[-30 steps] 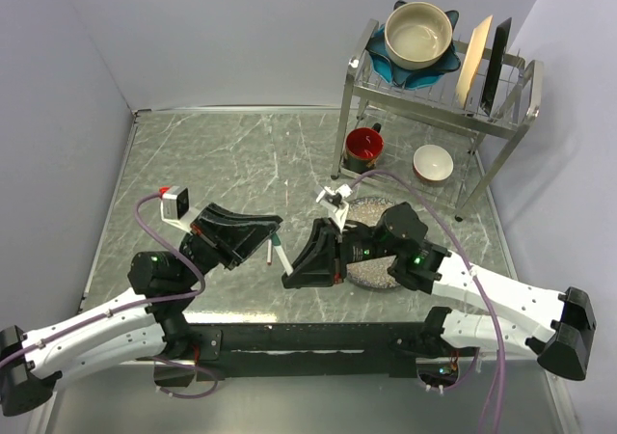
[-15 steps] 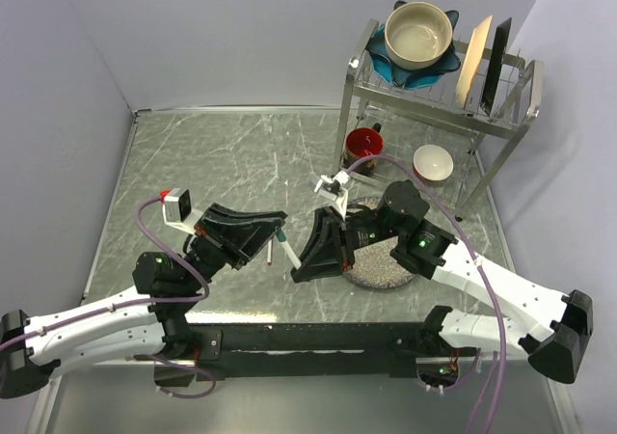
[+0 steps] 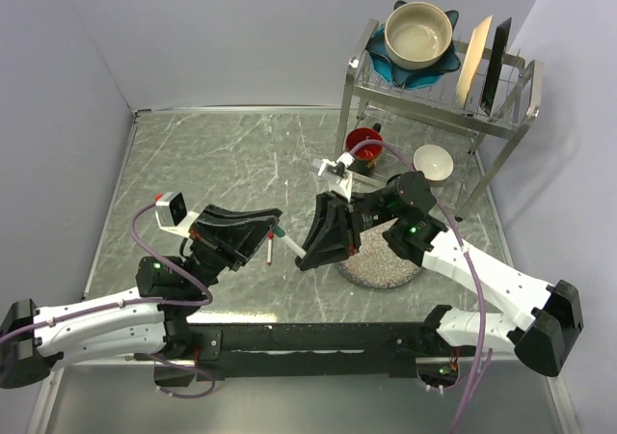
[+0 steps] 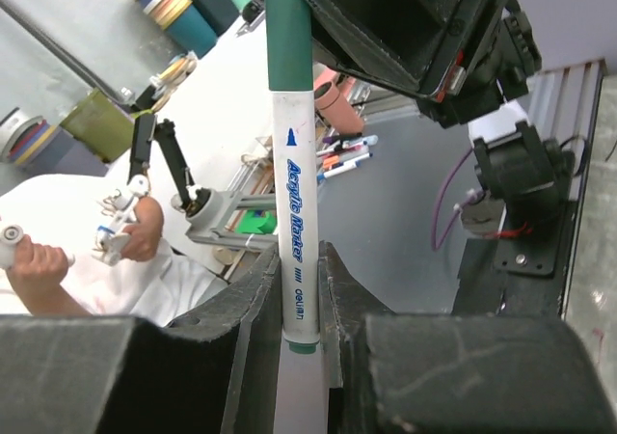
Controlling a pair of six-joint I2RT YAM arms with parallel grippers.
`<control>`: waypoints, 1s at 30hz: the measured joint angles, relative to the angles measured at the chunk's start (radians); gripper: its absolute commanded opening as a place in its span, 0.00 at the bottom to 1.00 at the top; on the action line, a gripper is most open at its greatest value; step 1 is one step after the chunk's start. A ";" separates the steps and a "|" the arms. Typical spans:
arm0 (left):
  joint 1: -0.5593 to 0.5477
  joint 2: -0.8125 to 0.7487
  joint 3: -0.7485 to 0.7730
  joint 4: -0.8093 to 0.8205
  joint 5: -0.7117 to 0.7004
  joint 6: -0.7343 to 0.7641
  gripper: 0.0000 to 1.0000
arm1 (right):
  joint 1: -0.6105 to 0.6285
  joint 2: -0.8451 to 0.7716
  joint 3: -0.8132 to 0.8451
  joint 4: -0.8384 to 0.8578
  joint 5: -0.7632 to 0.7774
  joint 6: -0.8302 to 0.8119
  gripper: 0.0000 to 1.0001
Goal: Insert the pens into the pen caps
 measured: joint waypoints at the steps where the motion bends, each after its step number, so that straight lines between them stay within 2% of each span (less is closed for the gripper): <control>1: -0.003 0.000 0.004 0.001 -0.002 0.000 0.01 | 0.000 0.004 0.002 0.021 0.000 0.007 0.00; 5: -0.016 0.000 0.064 -0.068 -0.022 0.009 0.01 | -0.005 0.004 0.006 0.055 0.005 0.015 0.00; 8: -0.029 -0.008 0.179 -0.274 -0.082 0.051 0.02 | -0.011 0.000 0.007 0.080 0.032 0.003 0.00; 9: -0.035 -0.010 0.232 -0.372 -0.109 0.069 0.06 | -0.011 -0.002 0.005 0.090 0.054 -0.005 0.00; 13: -0.033 -0.013 0.407 -0.724 -0.212 0.150 0.51 | -0.011 -0.033 -0.055 0.114 0.177 -0.050 0.00; 18: -0.004 0.002 0.524 -1.090 -0.299 0.251 0.75 | -0.021 -0.093 -0.254 0.138 0.351 -0.111 0.00; 19: 0.001 0.012 0.557 -1.145 -0.317 0.274 0.90 | -0.022 -0.097 -0.296 0.133 0.373 -0.121 0.00; 21: 0.005 0.015 0.606 -1.212 -0.343 0.311 0.98 | -0.021 -0.094 -0.365 0.104 0.430 -0.140 0.00; 25: 0.006 -0.036 0.638 -1.281 -0.408 0.364 0.99 | -0.019 -0.042 -0.422 0.013 0.581 -0.152 0.00; 30: 0.006 -0.132 0.535 -1.337 -0.508 0.375 0.99 | -0.001 0.129 -0.390 -0.141 0.799 -0.145 0.00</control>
